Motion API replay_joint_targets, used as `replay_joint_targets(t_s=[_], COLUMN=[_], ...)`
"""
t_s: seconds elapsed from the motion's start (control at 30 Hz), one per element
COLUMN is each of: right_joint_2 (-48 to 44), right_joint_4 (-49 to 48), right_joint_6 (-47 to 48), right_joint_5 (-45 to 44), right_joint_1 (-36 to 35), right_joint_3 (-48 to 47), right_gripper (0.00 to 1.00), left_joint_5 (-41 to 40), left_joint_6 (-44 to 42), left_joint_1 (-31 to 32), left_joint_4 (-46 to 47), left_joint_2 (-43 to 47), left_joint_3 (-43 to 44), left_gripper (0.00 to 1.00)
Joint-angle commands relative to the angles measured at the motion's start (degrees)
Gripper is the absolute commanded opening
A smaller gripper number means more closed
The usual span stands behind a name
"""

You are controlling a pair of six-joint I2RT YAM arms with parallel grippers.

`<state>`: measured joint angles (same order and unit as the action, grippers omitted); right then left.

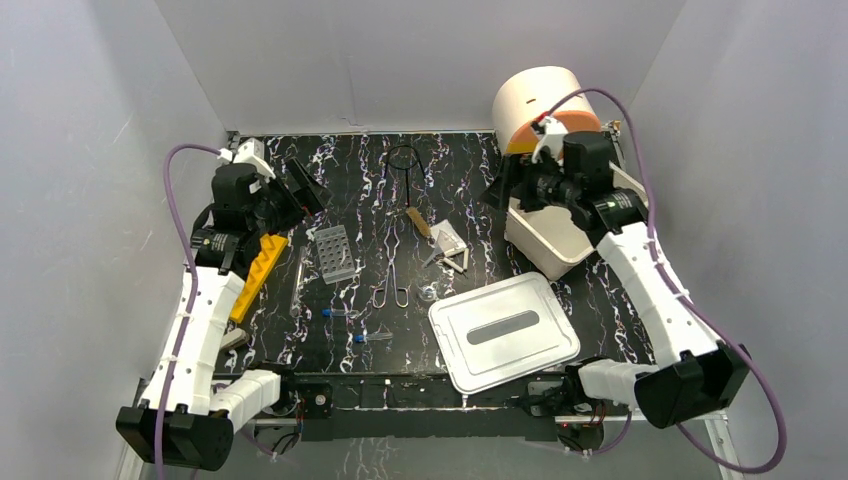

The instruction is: Organize the chemistry lab equipment

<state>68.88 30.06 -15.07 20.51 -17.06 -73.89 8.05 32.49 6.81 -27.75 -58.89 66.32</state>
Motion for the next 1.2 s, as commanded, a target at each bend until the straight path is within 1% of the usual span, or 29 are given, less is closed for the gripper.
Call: replay_joint_targets(t_s=[0.0, 0.13, 0.23, 0.33, 0.4, 0.47, 0.57, 0.6, 0.7, 0.73, 0.83, 0.93, 0.97, 1.0, 1.07, 1.1, 1.17], right_joint_2=[3.74, 9.77, 14.26, 17.75, 18.92, 19.79, 21.00, 21.37, 22.71, 23.31, 24.72, 24.75, 24.71, 24.64, 24.63, 24.52, 24.15], right_joint_4=[-0.36, 1.60, 2.35, 3.19, 1.94, -0.26, -0.82, -1.25, -3.55, -3.76, -3.83, -5.89, -6.59, -6.91, -7.21, -7.59, -8.55], right_joint_6=[0.19, -2.22, -3.96, -5.82, -6.29, -6.08, -6.14, -6.13, -6.03, -6.07, -6.57, -7.32, -7.67, -7.84, -8.04, -8.11, -8.28], right_joint_5=[-4.96, -11.63, -15.47, -18.97, -20.06, -20.21, -22.40, -22.81, -22.42, -22.17, -21.34, -20.90, -20.87, -20.86, -20.86, -20.91, -21.61], right_joint_1=[-7.14, -15.28, -19.89, -23.51, -25.69, -28.27, -31.48, -32.33, -34.21, -34.67, -35.71, -36.19, -36.20, -36.21, -36.26, -36.28, -36.29], right_joint_3=[-5.94, -12.38, -14.65, -14.99, -13.49, -11.48, -10.31, -9.78, -7.86, -7.82, -8.19, -6.71, -6.23, -6.00, -5.96, -5.73, -5.25], right_gripper=[0.91, 0.90, 0.88, 0.84, 0.81, 0.78, 0.77, 0.77, 0.74, 0.73, 0.71, 0.71, 0.71, 0.69, 0.68, 0.68, 0.68], left_joint_5=[-1.45, -0.38, -2.56, -3.28, -4.87, -6.48, -7.25, -9.33, -12.32, -13.38, -18.39, -23.27, -24.18, -24.66, -24.61, -24.34, -24.83], left_joint_6=[2.14, 4.30, 6.35, 5.82, 5.58, 6.16, 6.63, 6.96, 8.29, 8.44, 6.04, 3.92, 3.82, 3.62, 3.08, 2.43, 0.31], left_joint_1=[-0.30, -0.30, -0.30, -0.30, -0.30, -0.30, -0.28, -0.30, -0.30, -0.30, -0.30, -0.30, -0.30, -0.30, -0.39, -0.39, -0.67], left_joint_4=[-5.08, -7.39, -9.75, -11.18, -11.91, -12.25, -13.88, -14.44, -15.75, -16.33, -18.04, -18.10, -18.13, -17.88, -17.52, -16.74, -14.66], left_joint_2=[-0.73, -2.71, -4.91, -7.93, -8.94, -9.17, -9.22, -9.08, -9.23, -9.72, -12.51, -15.84, -17.07, -18.52, -21.57, -23.40, -25.89], left_joint_3=[1.50, 1.53, 0.86, -0.50, -2.15, -4.24, -6.17, -6.99, -10.40, -11.03, -11.06, -10.47, -10.09, -9.80, -8.73, -8.24, -7.27], left_gripper=[0.98, 0.98, 0.97, 0.92, 0.88, 0.83, 0.76, 0.73, 0.61, 0.59, 0.57, 0.56, 0.54, 0.51, 0.50, 0.50, 0.54])
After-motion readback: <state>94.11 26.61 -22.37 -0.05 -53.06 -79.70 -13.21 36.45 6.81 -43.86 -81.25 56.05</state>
